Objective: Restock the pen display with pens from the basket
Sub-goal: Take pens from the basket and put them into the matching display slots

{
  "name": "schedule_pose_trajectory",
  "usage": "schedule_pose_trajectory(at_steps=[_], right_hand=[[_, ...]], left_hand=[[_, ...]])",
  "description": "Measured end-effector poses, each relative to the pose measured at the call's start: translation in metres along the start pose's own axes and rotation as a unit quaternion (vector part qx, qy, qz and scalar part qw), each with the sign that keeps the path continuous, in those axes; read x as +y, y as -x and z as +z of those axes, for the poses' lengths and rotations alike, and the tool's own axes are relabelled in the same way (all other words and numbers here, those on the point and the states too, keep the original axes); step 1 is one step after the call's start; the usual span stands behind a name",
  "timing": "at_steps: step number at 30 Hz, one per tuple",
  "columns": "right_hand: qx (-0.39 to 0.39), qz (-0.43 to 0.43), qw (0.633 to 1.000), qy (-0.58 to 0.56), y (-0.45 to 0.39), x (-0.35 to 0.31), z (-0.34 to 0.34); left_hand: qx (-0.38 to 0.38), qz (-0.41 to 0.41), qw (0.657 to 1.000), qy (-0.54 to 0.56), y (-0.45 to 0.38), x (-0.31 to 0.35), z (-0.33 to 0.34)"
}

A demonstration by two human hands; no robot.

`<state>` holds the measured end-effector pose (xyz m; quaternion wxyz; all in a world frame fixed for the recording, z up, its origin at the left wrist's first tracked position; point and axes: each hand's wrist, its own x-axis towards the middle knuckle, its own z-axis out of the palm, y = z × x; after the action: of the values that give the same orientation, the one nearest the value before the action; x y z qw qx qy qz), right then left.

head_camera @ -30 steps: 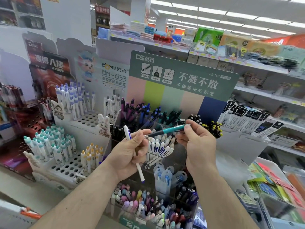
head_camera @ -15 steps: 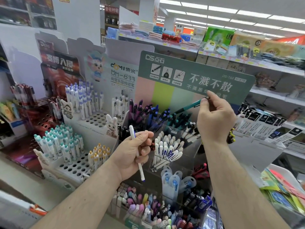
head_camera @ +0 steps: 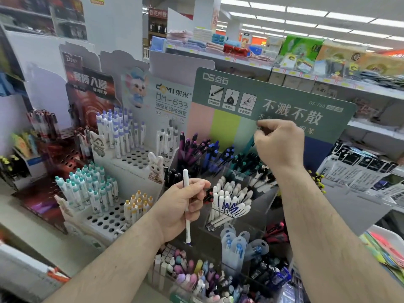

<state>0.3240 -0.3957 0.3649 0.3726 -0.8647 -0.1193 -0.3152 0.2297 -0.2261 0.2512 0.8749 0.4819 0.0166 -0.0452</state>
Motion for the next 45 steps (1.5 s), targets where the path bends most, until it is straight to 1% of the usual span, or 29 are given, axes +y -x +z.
schedule_pose_trajectory(at_steps=[3,5,8,13,15,16,18,19,20,21,23,24,25,27,29,31,32,33,35,37,38,40,41,43,45], right_hand=[[-0.089,0.034,0.994,0.048,0.0,0.008,0.011],[-0.132,0.046,0.987,0.076,0.003,0.013,0.019],[-0.15,0.045,0.982,0.105,0.002,0.018,0.026],[-0.181,0.065,0.976,0.106,-0.005,0.02,0.024],[-0.168,0.056,0.978,0.113,0.0,0.016,0.017],[-0.139,0.045,0.984,0.107,0.005,0.012,0.013],[-0.074,0.026,0.996,0.051,0.024,-0.002,0.006],[-0.073,0.028,0.997,0.014,0.037,-0.009,0.005],[-0.104,0.036,0.994,-0.015,0.051,-0.015,0.006],[-0.155,0.044,0.987,-0.026,0.064,-0.02,0.007],[-0.25,0.054,0.967,-0.005,0.086,-0.024,0.012],[-0.272,0.056,0.961,0.005,0.093,-0.024,0.012],[-0.276,0.054,0.96,0.006,0.096,-0.022,0.012],[-0.254,0.059,0.965,-0.013,0.098,-0.013,0.009],[-0.197,0.076,0.976,-0.042,0.097,-0.001,0.002],[-0.129,0.117,0.979,-0.103,0.094,0.011,-0.007],[-0.097,0.149,0.973,-0.146,0.093,0.016,-0.012],[-0.069,0.185,0.961,-0.194,0.092,0.021,-0.016],[-0.037,0.259,0.924,-0.28,0.093,0.029,-0.02],[-0.039,0.31,0.888,-0.338,0.097,0.034,-0.02],[-0.043,0.326,0.872,-0.363,0.099,0.035,-0.019],[-0.016,0.333,0.85,-0.409,0.104,0.036,-0.019],[0.021,0.321,0.85,-0.417,0.104,0.036,-0.02],[0.11,0.266,0.878,-0.383,0.103,0.035,-0.026],[0.169,0.194,0.913,-0.318,0.1,0.034,-0.03]], left_hand=[[-0.006,0.003,1.0,-0.017,0.0,0.001,0.0],[-0.007,0.003,1.0,-0.029,0.0,0.001,0.001],[-0.008,0.0,0.999,-0.04,0.0,0.001,0.002],[-0.008,-0.003,0.998,-0.068,0.0,0.0,0.006],[-0.011,-0.002,0.996,-0.088,0.001,0.0,0.008],[-0.014,-0.005,0.994,-0.105,0.002,-0.001,0.009],[-0.016,-0.013,0.988,-0.155,0.002,-0.003,0.01],[-0.015,-0.017,0.983,-0.181,0.003,-0.004,0.012],[-0.012,-0.02,0.979,-0.203,0.003,-0.005,0.013],[-0.013,-0.02,0.974,-0.224,0.004,-0.006,0.016],[-0.028,-0.014,0.964,-0.263,0.005,-0.008,0.021],[-0.037,-0.007,0.959,-0.28,0.007,-0.009,0.025],[-0.046,-0.002,0.953,-0.298,0.008,-0.01,0.027],[-0.051,0.007,0.947,-0.318,0.009,-0.009,0.029],[-0.052,0.002,0.949,-0.31,0.011,-0.006,0.025],[-0.04,-0.023,0.968,-0.247,0.012,-0.001,0.018],[-0.035,-0.032,0.979,-0.201,0.012,0.0,0.013],[-0.035,-0.034,0.987,-0.15,0.012,0.001,0.01],[-0.044,-0.028,0.998,-0.044,0.013,0.001,0.007],[-0.072,-0.022,0.995,0.063,0.014,-0.002,0.006],[-0.088,-0.018,0.991,0.098,0.014,-0.004,0.006],[-0.102,-0.015,0.987,0.126,0.016,-0.006,0.009],[-0.097,-0.016,0.987,0.126,0.017,-0.006,0.009],[-0.076,-0.021,0.992,0.098,0.019,-0.006,0.011],[-0.063,-0.019,0.996,0.066,0.02,-0.007,0.008]])
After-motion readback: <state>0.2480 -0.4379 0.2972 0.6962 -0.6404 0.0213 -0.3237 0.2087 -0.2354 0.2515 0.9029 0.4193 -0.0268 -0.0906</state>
